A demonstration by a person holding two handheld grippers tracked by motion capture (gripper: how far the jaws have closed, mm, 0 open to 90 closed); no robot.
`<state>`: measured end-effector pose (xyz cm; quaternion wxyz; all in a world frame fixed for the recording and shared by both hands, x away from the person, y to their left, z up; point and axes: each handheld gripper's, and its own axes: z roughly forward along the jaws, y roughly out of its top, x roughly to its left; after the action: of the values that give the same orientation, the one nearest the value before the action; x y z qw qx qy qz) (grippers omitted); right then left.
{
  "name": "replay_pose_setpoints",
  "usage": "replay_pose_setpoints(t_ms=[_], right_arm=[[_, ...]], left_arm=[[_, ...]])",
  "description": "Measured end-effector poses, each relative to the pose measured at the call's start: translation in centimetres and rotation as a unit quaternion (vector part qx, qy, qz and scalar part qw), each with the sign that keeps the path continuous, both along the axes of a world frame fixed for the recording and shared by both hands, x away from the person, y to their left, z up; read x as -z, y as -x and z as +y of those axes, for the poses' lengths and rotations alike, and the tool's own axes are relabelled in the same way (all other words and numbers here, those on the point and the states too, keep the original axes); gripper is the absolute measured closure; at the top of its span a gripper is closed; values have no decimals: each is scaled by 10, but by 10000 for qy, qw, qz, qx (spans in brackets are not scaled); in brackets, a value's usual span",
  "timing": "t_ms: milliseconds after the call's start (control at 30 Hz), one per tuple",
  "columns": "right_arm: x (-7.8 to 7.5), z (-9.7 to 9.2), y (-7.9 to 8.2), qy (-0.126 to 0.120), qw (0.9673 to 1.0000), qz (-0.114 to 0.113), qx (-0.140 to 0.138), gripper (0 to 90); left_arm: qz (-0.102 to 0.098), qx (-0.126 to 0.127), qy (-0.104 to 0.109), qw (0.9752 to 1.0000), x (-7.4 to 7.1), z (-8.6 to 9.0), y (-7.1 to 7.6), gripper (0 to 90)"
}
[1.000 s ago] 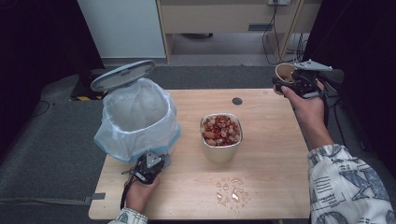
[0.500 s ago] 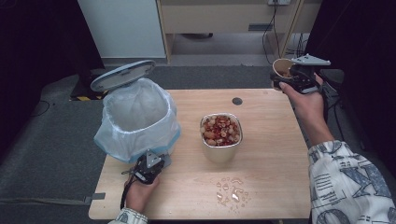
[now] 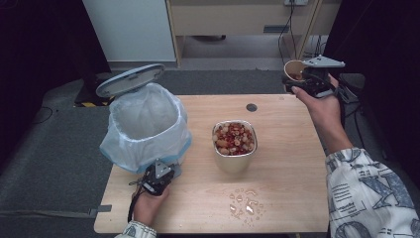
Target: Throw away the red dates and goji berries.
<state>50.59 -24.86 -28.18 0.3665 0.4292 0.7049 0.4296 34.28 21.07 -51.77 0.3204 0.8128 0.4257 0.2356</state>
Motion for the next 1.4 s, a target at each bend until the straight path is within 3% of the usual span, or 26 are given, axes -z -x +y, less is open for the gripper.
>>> replay_pose_setpoints(t_ms=[833,1400], right_arm=[[-22,31,6,438,9974,-242,-518,329],[-24,48,5,635,9952,-286,-681,329]], left_arm=[[-11,-3,-24,10000,0,-1,0,893],[-4,5,-31,10000,0,-1,0,893]])
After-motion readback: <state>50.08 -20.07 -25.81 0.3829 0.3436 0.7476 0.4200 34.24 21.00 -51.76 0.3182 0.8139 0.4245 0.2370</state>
